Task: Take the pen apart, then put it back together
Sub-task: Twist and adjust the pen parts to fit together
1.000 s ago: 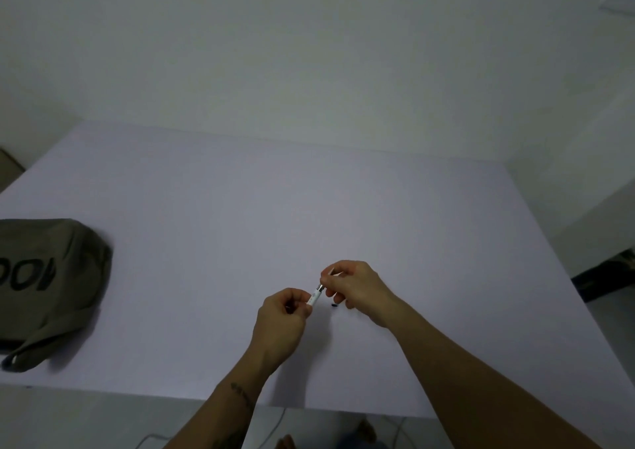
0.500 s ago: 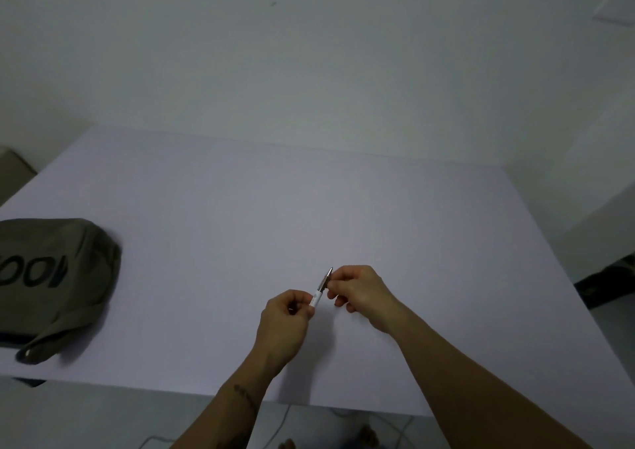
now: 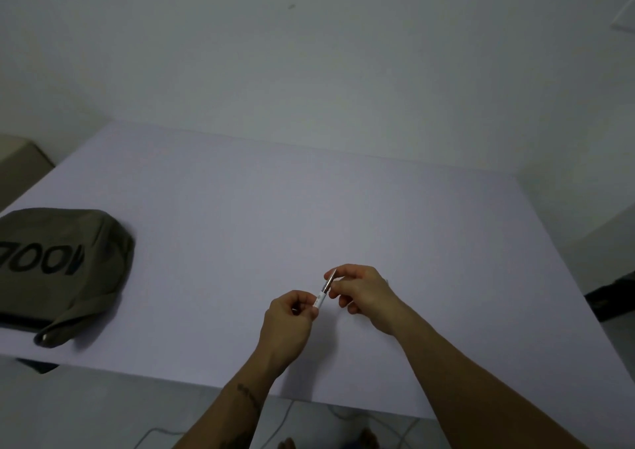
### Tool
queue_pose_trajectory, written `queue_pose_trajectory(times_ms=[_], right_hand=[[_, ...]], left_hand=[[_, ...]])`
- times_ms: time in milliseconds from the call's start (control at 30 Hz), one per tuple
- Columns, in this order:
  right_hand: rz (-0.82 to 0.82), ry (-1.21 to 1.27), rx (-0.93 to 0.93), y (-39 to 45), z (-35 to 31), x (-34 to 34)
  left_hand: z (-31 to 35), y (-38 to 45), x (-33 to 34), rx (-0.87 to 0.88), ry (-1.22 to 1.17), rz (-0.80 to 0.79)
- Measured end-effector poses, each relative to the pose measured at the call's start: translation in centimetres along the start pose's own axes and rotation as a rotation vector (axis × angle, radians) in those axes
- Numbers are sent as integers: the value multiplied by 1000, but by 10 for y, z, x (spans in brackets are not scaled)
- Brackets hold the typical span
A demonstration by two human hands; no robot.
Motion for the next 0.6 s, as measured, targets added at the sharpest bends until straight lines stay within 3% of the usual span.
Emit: queue_pose_trajectory(times_ms=[600], right_hand=[[29, -74, -8, 4, -1, 7]], left_hand=[[4, 4, -6, 21, -25, 29]])
Point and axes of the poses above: each hand's wrist, its own y-axis towards the middle knuckle, its own x-axis out of the palm, z = x × y, the point moved 10 cm from there along y, towards the middle knuckle, and after that the axes turned 11 degrees about x, right-handed, at the moved point
